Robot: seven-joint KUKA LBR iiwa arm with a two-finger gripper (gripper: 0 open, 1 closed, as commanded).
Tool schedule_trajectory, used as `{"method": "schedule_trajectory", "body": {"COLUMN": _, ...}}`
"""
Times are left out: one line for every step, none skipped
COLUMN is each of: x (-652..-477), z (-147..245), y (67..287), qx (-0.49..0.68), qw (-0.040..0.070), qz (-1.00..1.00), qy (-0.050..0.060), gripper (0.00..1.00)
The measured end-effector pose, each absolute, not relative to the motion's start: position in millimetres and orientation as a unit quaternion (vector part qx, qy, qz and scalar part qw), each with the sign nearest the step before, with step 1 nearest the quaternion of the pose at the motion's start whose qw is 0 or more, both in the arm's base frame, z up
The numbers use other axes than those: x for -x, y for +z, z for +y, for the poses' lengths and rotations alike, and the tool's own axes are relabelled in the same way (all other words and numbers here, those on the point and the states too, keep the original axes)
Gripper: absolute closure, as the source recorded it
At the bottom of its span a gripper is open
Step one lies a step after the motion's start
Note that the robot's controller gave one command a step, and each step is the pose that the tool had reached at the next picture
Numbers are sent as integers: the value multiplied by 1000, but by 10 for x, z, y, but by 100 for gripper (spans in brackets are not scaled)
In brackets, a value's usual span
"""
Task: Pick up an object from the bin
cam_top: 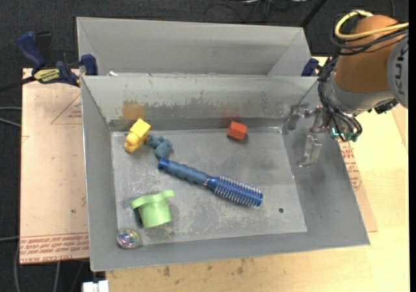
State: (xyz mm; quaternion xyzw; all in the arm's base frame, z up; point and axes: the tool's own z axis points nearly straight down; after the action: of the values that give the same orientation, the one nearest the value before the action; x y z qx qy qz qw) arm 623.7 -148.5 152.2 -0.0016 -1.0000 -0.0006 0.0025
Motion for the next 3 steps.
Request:
{"method": "schedule_trajectory", "body": {"x": -5484, "z": -525, "y": 1309, "qx": 24, "qw": 3, "qz": -1000, "qy": -3, "gripper": 0}}
{"method": "schedule_trajectory", "body": {"x": -5225, "z": -105, "y": 661, "qx": 4, "qw": 3, "qz": -1000, "qy": -2, "gripper": 0}}
{"method": "schedule_trajectory", "body": {"x": -5188, "z": 496, "y": 695, "qx": 68, "qw": 0, "qz": -998, "qy": -2, "gripper": 0}}
